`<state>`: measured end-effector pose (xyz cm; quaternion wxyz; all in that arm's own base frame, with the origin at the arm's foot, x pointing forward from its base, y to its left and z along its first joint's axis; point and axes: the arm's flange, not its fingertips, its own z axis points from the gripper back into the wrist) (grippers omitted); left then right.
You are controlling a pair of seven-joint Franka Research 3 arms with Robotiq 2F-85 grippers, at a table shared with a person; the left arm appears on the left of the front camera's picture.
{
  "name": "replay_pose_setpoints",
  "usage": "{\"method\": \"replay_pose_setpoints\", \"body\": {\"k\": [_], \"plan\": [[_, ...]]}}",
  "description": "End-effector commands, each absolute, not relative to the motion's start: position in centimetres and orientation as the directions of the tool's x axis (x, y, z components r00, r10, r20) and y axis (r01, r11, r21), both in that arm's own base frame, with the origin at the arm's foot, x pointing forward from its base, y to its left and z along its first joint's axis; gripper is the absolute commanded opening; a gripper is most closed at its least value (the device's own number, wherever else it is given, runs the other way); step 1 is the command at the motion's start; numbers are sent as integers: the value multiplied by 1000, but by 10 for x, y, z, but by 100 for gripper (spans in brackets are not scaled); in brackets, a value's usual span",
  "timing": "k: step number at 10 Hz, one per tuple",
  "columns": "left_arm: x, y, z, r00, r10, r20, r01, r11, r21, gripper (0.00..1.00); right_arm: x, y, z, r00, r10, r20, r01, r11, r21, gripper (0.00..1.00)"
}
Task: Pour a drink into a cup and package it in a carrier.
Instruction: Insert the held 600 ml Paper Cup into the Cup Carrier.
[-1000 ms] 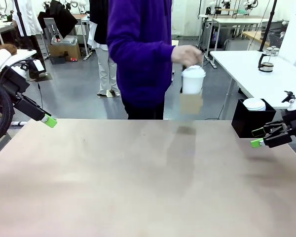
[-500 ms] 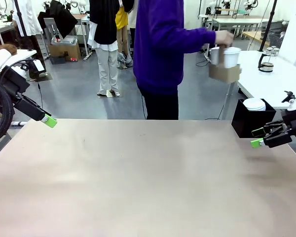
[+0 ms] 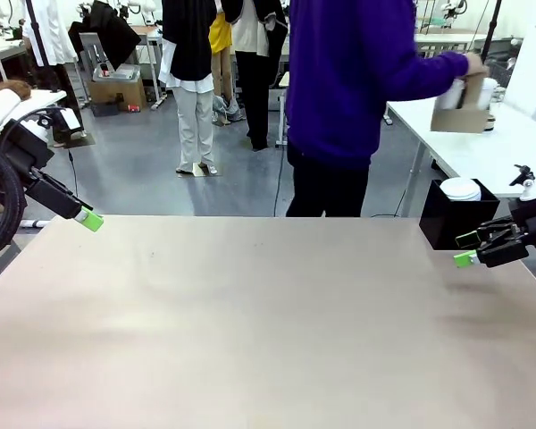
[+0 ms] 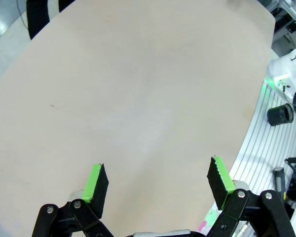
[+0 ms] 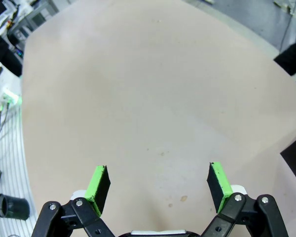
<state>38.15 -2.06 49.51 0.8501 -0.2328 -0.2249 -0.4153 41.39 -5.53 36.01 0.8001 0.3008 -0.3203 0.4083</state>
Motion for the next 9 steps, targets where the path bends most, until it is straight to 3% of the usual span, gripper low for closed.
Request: {"method": "replay_pose_setpoints", "body": {"k": [1,9], "plan": [[382,-21,494,545,-597,589,817,535,-213,100,417,-56,362,455,458,764,-852,475,223,100],[382,-21,494,545,-597,589,817,535,-213,100,417,-56,362,455,458,764,-852,475,223,100]]}}
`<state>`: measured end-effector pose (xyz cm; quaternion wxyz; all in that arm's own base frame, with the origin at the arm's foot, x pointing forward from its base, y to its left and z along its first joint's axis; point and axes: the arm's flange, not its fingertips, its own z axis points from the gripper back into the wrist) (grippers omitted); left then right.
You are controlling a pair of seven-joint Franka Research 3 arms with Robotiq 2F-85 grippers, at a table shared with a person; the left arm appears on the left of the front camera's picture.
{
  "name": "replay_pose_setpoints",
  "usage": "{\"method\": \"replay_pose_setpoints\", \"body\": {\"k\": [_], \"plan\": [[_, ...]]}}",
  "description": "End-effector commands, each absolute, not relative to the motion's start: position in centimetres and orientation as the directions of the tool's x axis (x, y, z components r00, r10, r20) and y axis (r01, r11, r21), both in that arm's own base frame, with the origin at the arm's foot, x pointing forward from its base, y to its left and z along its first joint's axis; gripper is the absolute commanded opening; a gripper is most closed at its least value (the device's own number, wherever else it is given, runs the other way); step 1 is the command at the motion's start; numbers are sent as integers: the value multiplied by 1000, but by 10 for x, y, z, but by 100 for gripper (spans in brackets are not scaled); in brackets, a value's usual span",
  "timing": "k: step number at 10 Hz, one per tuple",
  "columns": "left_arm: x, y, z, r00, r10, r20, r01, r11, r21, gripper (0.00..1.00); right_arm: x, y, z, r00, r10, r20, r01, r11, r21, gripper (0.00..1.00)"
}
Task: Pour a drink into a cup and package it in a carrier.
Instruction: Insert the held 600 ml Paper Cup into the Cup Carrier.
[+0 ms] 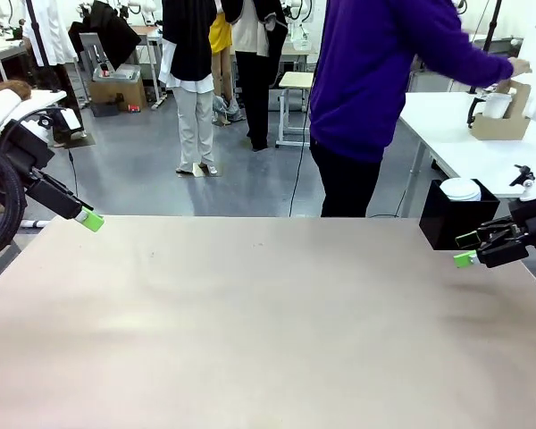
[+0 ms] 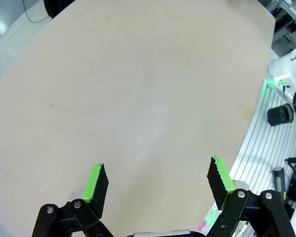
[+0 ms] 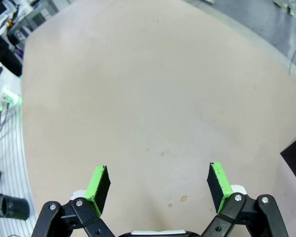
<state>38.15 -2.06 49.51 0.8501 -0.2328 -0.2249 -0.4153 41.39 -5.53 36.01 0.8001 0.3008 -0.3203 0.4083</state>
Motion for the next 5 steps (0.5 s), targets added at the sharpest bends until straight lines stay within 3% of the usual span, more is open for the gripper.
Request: {"method": "replay_pose_setpoints", "body": {"k": [1,5], "plan": [[382,-21,494,545,-597,589,817,535,-213,100,417,-56,362,455,458,764,-852,475,223,100],[382,-21,494,545,-597,589,817,535,-213,100,417,-56,362,455,458,764,-852,475,223,100]]}}
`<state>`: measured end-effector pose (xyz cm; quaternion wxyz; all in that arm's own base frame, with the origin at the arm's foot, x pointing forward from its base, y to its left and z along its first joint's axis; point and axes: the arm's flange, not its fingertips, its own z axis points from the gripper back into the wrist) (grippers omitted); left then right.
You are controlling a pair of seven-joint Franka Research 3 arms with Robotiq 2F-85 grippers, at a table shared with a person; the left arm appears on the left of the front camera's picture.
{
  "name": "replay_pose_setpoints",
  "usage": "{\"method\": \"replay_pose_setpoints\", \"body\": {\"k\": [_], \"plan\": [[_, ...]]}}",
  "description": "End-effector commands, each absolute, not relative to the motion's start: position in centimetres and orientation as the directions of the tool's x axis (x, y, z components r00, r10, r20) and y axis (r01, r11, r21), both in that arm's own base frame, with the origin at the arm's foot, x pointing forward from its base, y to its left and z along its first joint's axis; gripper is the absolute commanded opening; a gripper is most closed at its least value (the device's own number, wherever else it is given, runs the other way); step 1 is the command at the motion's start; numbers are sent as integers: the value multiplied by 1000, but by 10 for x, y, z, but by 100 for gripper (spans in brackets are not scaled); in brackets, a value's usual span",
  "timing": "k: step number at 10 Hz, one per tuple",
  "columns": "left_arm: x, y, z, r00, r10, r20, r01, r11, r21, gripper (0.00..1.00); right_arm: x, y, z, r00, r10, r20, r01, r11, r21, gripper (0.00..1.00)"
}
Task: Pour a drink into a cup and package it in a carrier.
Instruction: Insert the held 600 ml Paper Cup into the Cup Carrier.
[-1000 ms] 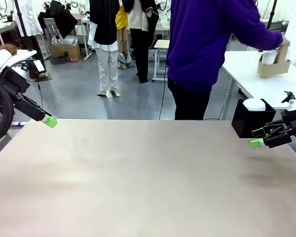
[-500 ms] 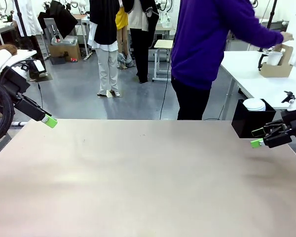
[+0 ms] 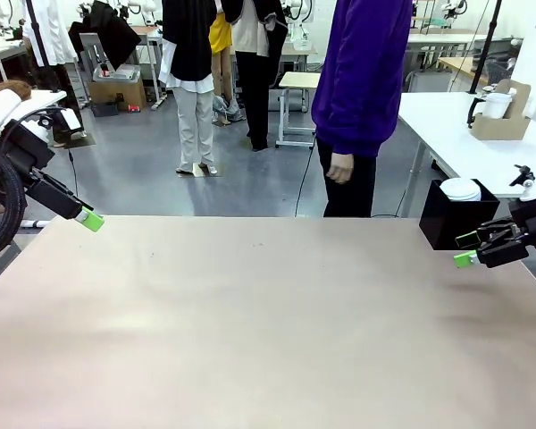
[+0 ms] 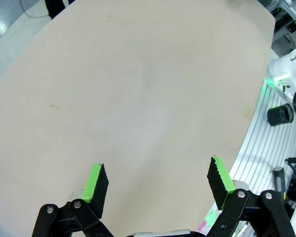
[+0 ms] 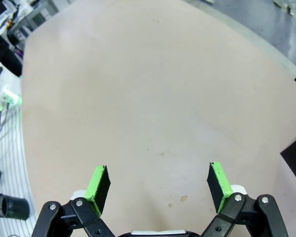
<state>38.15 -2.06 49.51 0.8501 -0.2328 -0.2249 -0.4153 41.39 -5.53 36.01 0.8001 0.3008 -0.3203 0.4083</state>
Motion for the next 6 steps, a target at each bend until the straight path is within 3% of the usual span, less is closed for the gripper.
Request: {"method": "replay_pose_setpoints", "body": {"k": [1,6], "plan": [[382,-21,494,545,-597,589,817,535,-213,100,417,-56,362,455,458,764,-852,475,223,100],[382,-21,494,545,-597,589,817,535,-213,100,417,-56,362,455,458,764,-852,475,223,100]]}}
